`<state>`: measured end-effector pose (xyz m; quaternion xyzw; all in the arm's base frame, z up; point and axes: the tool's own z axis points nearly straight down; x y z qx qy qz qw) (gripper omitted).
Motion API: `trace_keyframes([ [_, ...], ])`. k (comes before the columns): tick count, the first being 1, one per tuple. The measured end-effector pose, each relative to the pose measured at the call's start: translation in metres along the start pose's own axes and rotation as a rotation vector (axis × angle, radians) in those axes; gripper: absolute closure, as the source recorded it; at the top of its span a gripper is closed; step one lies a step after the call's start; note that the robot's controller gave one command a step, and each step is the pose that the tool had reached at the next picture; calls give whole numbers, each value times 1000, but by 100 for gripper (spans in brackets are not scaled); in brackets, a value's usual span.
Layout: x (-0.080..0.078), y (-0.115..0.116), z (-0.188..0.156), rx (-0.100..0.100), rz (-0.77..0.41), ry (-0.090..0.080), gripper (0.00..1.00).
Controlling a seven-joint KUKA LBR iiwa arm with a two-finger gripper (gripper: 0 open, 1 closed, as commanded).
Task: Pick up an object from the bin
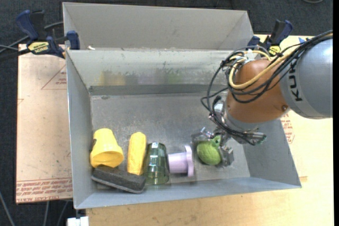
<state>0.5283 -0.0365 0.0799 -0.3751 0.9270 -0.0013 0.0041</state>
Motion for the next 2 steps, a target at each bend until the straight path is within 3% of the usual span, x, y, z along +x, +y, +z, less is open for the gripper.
trace_keyframes([
  [2, 0, 0, 0, 0, 0, 0, 100],
])
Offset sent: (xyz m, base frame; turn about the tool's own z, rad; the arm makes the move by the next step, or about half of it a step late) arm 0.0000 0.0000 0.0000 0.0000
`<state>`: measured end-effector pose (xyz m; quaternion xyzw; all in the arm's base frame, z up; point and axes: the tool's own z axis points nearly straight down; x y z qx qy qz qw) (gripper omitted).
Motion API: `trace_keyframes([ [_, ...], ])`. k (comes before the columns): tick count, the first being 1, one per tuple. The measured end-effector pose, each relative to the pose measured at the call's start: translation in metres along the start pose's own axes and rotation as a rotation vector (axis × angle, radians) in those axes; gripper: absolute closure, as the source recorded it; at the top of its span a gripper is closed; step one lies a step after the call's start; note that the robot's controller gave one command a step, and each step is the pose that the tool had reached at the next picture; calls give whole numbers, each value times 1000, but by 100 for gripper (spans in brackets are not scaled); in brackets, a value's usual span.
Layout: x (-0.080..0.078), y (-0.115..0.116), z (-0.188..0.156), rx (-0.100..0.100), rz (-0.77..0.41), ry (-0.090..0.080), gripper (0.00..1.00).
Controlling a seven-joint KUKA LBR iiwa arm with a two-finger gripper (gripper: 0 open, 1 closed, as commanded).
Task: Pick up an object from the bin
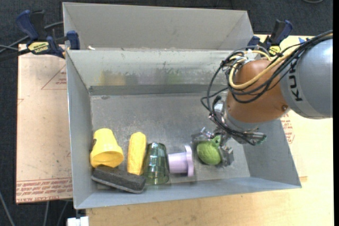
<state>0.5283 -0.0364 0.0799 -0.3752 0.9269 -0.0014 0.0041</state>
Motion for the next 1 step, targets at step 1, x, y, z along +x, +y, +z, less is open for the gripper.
trace_keyframes([
  [1, 0, 0, 0, 0, 0, 0, 100],
])
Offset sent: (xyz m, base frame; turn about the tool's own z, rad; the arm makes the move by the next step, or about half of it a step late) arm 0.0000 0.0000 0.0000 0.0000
